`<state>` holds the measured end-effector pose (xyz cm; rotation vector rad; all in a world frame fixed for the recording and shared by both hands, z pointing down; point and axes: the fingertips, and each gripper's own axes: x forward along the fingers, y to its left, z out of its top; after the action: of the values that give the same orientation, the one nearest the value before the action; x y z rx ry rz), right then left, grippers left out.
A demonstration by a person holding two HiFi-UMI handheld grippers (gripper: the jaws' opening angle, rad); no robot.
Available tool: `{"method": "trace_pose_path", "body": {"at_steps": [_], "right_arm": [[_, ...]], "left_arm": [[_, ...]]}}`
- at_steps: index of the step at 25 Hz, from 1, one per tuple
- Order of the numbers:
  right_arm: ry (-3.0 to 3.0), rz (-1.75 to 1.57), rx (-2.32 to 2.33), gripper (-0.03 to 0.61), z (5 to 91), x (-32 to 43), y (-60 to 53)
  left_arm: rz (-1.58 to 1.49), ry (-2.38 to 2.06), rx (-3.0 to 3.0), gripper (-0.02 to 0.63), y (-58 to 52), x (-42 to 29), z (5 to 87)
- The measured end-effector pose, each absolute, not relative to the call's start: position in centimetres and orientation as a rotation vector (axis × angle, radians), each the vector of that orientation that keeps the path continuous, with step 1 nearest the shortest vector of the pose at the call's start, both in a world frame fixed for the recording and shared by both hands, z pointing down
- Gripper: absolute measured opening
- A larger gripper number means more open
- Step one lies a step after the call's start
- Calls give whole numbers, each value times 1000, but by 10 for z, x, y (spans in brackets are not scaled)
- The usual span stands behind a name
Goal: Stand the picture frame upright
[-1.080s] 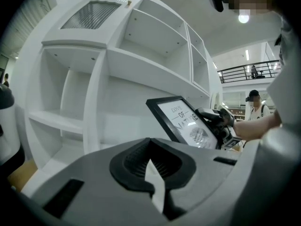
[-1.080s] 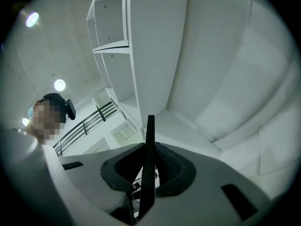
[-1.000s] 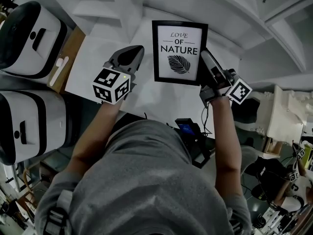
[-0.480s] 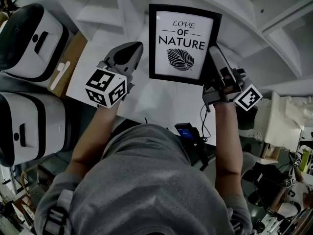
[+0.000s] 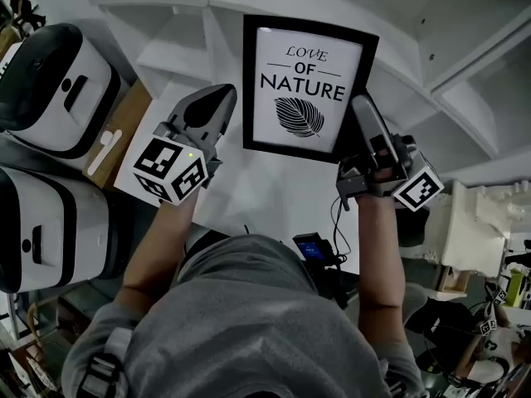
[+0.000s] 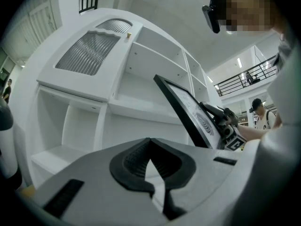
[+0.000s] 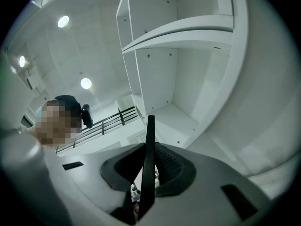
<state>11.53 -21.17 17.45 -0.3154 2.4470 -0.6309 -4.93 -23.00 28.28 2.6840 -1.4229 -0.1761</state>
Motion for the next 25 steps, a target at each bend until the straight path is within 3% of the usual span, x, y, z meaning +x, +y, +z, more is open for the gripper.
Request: {"method": "trace_pose_path", "body": {"at_steps": [25], "right_arm": [[2446,-575,-154,81,176,117,-216]], "left_arm": [[-325,-1687,2545,6,-132,-46,356]]}}
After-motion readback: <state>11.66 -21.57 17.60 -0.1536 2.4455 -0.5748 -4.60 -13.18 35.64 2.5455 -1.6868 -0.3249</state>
